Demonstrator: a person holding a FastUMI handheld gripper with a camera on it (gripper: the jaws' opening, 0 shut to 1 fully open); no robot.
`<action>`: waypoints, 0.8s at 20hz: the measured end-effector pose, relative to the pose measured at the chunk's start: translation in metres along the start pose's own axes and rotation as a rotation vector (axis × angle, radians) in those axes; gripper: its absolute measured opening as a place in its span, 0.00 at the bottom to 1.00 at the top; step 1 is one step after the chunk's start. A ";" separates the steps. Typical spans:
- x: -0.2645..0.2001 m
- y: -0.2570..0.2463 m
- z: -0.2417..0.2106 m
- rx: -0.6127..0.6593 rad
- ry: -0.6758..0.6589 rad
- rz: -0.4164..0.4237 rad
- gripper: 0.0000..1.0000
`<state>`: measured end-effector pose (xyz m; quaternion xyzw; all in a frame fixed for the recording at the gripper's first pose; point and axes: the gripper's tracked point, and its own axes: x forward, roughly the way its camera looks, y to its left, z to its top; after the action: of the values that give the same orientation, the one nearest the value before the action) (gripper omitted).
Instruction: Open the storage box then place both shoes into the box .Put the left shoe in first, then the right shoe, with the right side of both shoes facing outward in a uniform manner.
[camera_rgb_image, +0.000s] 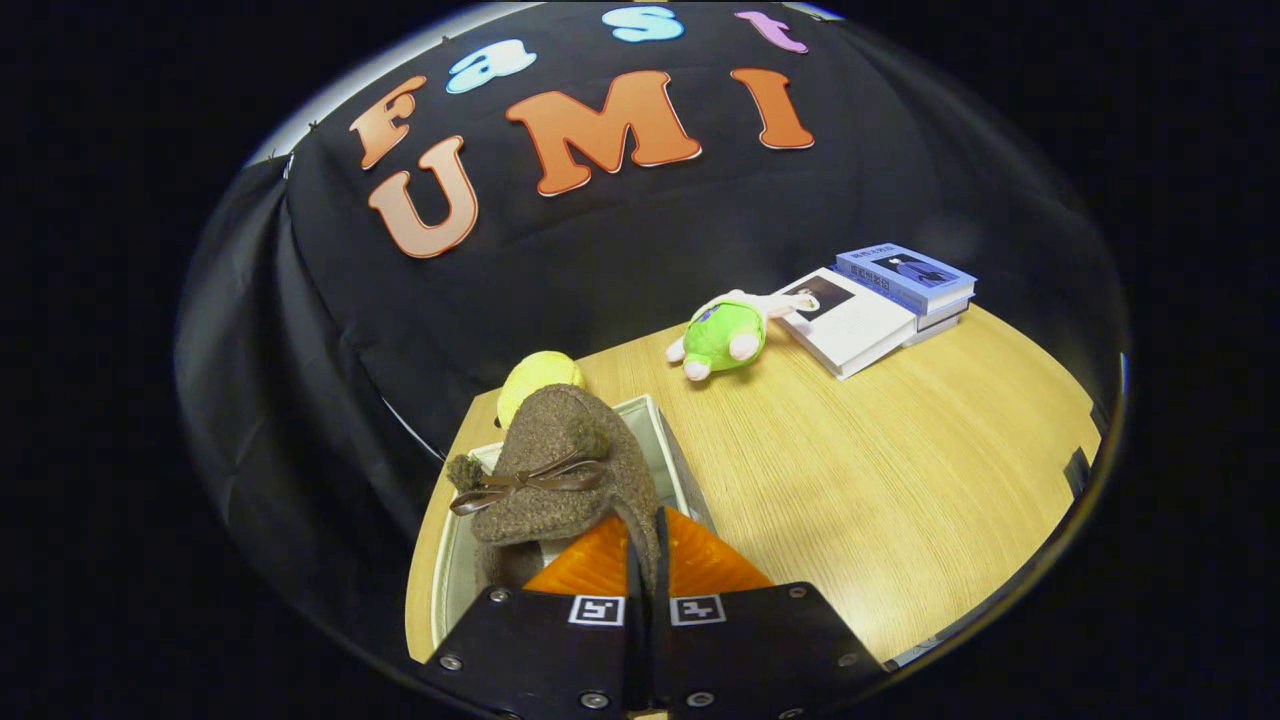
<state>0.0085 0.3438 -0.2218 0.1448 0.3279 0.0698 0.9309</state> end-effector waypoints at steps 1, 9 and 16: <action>0.003 0.002 -0.001 -0.005 0.003 -0.003 0.03; -0.008 0.018 0.005 -0.083 -0.006 -0.012 0.80; -0.046 0.000 0.049 -0.134 -0.124 -0.003 0.98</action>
<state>0.0036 0.3219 -0.1580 0.0857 0.2645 0.0813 0.9571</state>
